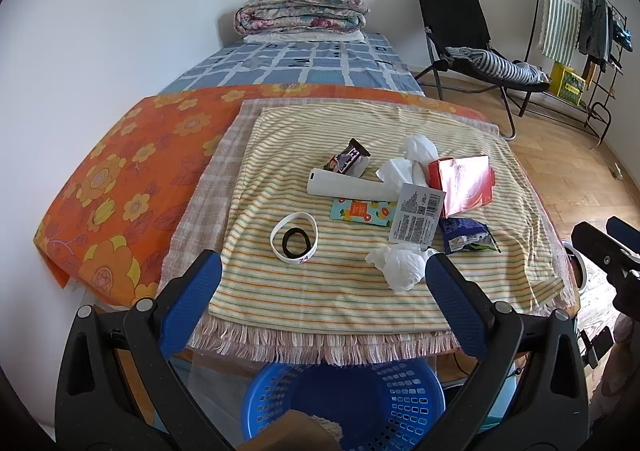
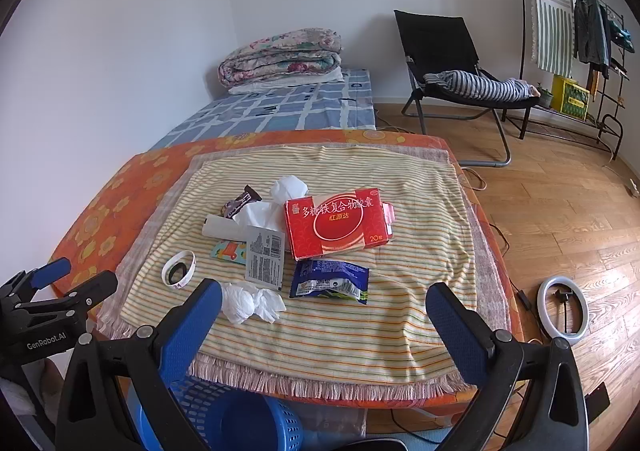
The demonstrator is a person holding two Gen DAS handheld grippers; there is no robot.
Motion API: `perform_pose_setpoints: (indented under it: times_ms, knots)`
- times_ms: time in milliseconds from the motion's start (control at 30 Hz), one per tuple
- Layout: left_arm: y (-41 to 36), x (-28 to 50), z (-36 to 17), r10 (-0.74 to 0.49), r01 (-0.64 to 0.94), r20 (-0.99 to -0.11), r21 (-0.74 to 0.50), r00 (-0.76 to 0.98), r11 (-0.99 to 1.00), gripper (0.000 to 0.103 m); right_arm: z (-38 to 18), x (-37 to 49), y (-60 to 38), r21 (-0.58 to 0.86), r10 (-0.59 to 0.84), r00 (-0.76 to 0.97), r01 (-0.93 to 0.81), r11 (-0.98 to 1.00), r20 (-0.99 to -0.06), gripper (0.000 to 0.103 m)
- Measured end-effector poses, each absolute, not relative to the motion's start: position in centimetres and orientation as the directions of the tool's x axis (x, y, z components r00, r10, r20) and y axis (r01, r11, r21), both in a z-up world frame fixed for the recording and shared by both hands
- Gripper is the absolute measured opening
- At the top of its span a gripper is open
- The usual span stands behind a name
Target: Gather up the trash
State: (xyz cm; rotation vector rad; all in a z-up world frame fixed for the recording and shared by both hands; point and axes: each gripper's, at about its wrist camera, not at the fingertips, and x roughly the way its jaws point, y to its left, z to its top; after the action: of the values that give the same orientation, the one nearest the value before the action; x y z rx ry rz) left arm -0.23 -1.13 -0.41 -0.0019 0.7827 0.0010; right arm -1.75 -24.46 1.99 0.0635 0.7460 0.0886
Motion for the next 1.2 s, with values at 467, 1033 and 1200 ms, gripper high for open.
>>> perform_pose_setpoints:
  times_ms: [467,1033,1200]
  knots:
    - [0.8,0.4,-0.6,-0.006,-0.019,-0.718,-0.027,0.696,0.999,0.103,1.6,-1.6,-24.0,0.090,0.108,0.720,-0.064,0.994,-0.686,0.103]
    - [5.2,2.4,-4.2,-0.045,-0.003,-0.757,-0.061,0.652,0.998,0.099,-0.7,-0.8,-23.2,0.117,0.167,0.683,-0.119,0.986,-0.712,0.103]
    - [6.4,3.9,-5.7,-0.065,-0.001,-0.781,-0.084,0.621,0.996,0.083,-2.2,0.2,-21.6,0.125,0.201,0.610,-0.166,0.978,-0.767,0.103]
